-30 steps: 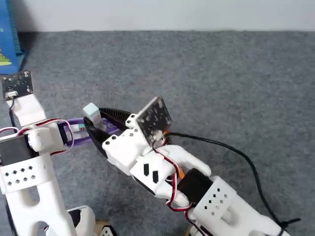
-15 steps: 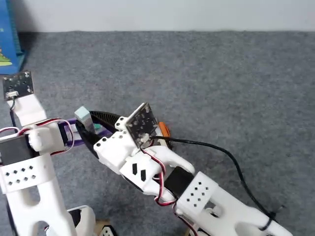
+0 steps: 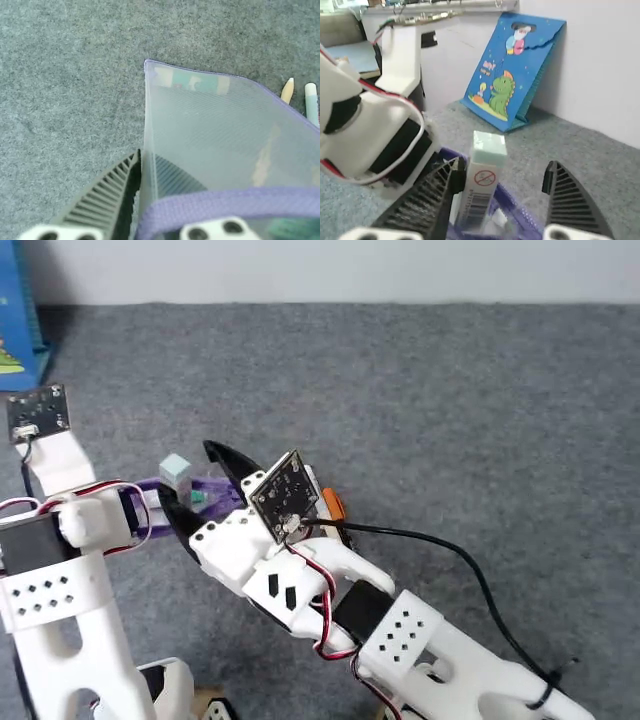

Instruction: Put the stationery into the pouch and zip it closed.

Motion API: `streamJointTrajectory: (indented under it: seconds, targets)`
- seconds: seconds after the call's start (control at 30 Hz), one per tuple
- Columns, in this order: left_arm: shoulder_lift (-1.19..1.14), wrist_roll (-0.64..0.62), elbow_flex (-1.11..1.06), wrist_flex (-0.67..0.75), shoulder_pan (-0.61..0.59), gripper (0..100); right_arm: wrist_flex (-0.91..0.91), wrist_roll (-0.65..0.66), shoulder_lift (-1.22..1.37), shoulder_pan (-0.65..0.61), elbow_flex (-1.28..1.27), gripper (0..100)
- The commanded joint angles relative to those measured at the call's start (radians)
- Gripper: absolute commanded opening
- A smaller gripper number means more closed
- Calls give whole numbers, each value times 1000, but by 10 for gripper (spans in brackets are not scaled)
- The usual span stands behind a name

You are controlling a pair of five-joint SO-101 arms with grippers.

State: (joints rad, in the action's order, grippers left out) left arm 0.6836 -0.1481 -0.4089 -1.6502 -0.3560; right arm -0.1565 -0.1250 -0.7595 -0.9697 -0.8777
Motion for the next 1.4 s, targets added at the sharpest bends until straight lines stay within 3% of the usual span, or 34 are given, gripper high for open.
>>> streamJointTrajectory:
  seconds: [0.0,0.3,0.5,0.73,0.93,1.37]
  targets:
    - [2,0,-4,11,-3,11,-105,12,-87,2,8,252]
    - [2,0,-4,11,-5,11,-309,9,-383,30,8,252]
    - [2,0,-2,11,-5,11,-357,-37,-394,35,2,252]
    - [2,0,-1,12,-40,11,-467,-61,-374,205,5,252]
    - [2,26,1,18,-97,11,-656,-104,-203,374,8,251]
    - [2,28,-5,18,-97,11,-639,-103,493,475,224,251]
